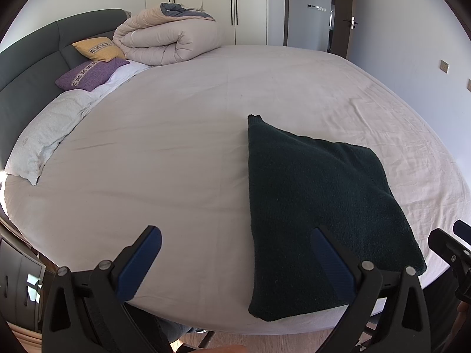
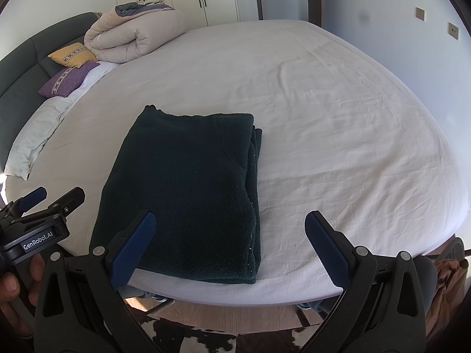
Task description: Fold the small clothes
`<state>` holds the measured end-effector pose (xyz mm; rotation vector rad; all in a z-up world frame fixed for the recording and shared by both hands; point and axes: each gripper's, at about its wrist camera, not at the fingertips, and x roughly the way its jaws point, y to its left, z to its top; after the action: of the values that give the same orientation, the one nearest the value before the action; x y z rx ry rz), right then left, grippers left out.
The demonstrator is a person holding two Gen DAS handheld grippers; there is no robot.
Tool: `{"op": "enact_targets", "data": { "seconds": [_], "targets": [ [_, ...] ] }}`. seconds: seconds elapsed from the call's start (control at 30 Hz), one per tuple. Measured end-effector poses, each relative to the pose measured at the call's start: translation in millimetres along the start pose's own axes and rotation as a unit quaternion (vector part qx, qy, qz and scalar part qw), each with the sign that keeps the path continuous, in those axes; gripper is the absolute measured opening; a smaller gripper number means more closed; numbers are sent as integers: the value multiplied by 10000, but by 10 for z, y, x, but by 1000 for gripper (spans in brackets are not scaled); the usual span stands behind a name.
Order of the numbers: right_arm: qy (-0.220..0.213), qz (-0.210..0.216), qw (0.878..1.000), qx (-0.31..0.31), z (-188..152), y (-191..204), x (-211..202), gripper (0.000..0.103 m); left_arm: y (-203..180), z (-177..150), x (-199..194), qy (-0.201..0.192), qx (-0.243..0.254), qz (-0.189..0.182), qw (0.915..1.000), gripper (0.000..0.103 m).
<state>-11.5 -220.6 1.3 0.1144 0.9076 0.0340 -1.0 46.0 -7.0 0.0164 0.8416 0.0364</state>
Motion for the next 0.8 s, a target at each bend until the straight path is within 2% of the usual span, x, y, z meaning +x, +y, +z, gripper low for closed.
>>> {"op": "enact_targets", "data": {
  "seconds": [0.8],
  "targets": [
    [23,2,10000,10,0,-15,10,103,-5,-22,9,20,-9,-10,10000,103]
  ]
}}
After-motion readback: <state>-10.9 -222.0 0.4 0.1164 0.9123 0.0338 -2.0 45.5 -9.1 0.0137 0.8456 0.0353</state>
